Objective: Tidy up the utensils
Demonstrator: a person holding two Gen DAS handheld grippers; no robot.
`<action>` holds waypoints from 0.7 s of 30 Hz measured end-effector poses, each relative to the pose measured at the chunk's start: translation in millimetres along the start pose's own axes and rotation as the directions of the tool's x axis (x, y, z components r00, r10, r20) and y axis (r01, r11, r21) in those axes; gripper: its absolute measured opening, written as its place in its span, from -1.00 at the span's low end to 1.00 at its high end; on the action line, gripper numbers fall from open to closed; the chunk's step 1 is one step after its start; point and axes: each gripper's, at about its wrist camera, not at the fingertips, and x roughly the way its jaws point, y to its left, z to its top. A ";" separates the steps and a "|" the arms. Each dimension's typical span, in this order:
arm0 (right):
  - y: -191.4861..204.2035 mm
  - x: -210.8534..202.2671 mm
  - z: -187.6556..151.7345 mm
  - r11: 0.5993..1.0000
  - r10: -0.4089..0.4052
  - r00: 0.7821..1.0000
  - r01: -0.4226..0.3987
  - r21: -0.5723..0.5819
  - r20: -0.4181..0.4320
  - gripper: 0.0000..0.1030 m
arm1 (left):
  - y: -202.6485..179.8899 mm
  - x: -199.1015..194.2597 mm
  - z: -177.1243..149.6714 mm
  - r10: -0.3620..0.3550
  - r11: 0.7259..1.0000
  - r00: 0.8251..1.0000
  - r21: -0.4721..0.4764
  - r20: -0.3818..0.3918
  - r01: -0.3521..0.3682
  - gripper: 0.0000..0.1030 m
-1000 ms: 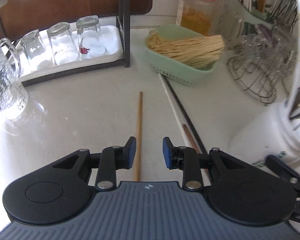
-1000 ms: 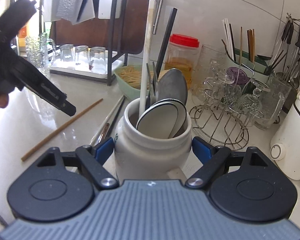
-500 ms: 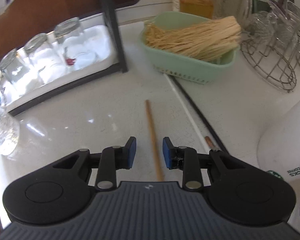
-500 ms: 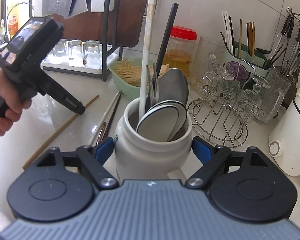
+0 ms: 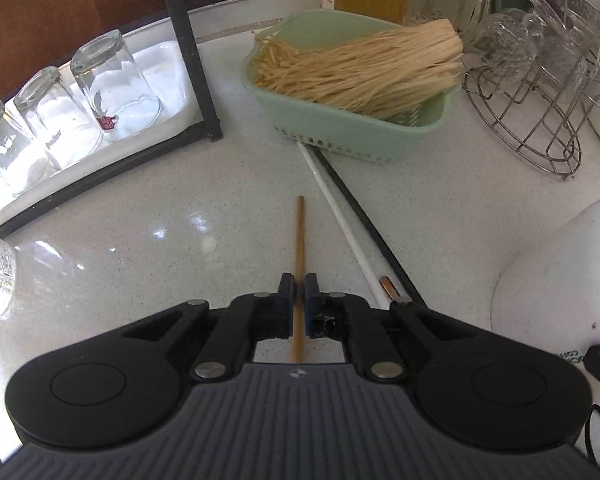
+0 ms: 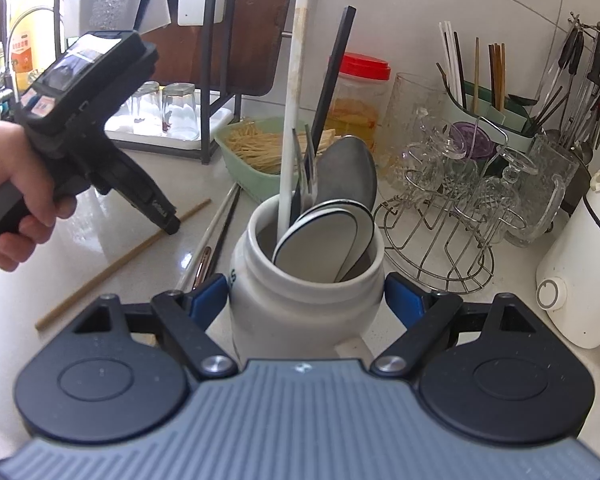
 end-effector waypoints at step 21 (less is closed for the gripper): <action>-1.7 -4.2 -5.5 0.999 0.038 0.999 -0.037 -0.020 0.030 0.69 | -0.7 -128.5 -44.3 -0.028 0.976 0.972 -0.203 0.233 0.077 -0.90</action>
